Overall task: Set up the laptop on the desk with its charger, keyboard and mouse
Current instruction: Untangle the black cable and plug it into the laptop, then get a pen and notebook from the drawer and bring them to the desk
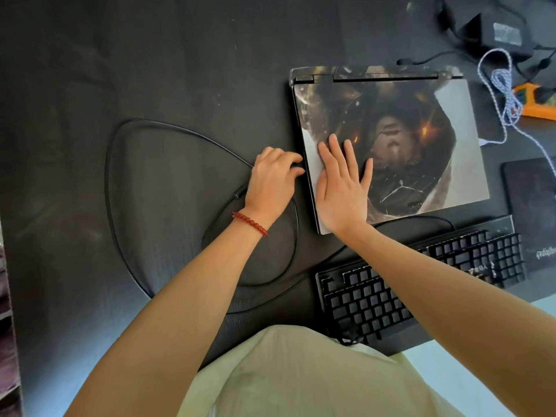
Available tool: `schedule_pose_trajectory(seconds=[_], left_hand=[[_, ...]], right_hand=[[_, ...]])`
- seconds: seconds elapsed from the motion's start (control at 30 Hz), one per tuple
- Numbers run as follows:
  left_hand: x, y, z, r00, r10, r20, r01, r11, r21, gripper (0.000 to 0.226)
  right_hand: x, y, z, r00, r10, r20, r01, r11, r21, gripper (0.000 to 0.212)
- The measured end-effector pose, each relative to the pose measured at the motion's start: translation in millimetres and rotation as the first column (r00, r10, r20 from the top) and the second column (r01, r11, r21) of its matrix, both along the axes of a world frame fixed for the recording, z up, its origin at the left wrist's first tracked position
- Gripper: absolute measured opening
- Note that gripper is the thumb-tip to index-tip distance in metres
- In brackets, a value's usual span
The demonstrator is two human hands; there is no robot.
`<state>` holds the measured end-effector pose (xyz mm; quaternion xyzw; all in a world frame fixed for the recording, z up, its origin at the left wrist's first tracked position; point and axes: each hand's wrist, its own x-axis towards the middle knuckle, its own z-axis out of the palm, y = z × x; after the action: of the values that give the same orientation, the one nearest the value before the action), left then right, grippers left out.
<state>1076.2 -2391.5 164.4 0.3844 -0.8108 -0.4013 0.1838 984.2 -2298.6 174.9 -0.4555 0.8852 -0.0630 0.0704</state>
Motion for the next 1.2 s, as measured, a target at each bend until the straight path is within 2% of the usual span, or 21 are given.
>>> schedule_pose_trajectory(seconds=[0.23,0.33,0.4,0.47,0.53,0.6,0.7,0.87,1.03,1.1,1.2], left_hand=[[0.5,3.6,0.8,0.997,0.061,-0.044,-0.058,0.995,0.082,0.017],[1.3,3.6,1.1,1.0,0.018,0.003,-0.018,1.0,-0.005,0.015],[0.2,-1.2,3.8,0.996,-0.023,0.091,0.03,0.997,-0.076,0.012],[-2.6,-5.4,11.5,0.975,-0.056,0.217,0.079,0.992,-0.098,0.017],[-4.3,-2.8,25.3,0.949,-0.038,0.313,0.062,0.996,-0.068,0.031],[-4.2,4.3,43.0,0.947,0.032,0.319,-0.027,0.999,-0.022,0.039],[-4.2,25.2,68.2,0.962,0.046,0.269,-0.034,0.998,-0.049,0.036],[-37.7,67.8,100.3,0.951,-0.118,0.284,0.161,0.978,-0.131,0.035],[-113.2,171.8,140.3,0.892,-0.341,0.295,0.404,0.896,-0.186,0.037],[-153.8,255.9,156.9,0.826,-0.48,0.297,0.547,0.808,-0.216,0.038],[-196.1,365.2,176.1,0.756,-0.582,0.3,0.647,0.732,-0.214,0.038]], right_hand=[[-1.9,2.1,-3.1,1.0,0.02,0.008,-0.02,1.0,0.005,0.046],[-2.4,2.3,-2.8,1.0,0.028,0.013,-0.029,0.999,0.025,0.046],[-4.2,1.6,-1.0,0.998,0.033,0.051,-0.035,0.999,0.025,0.045],[-10.5,1.3,3.9,0.986,0.038,0.165,-0.041,0.999,0.016,0.046],[-17.6,1.8,14.6,0.943,0.035,0.331,-0.03,0.999,-0.019,0.045],[-23.3,4.1,29.7,0.869,-0.013,0.495,0.071,0.993,-0.099,0.039],[-27.5,29.5,52.8,0.812,-0.124,0.57,0.263,0.95,-0.167,0.036],[-56.6,108.0,86.7,0.808,-0.165,0.566,0.329,0.923,-0.201,0.034],[-107.0,233.2,125.3,0.813,-0.311,0.491,0.477,0.84,-0.257,0.033],[-125.8,325.5,141.5,0.787,-0.42,0.452,0.577,0.76,-0.298,0.032],[-150.3,443.2,153.3,0.727,-0.542,0.422,0.671,0.69,-0.27,0.031]])
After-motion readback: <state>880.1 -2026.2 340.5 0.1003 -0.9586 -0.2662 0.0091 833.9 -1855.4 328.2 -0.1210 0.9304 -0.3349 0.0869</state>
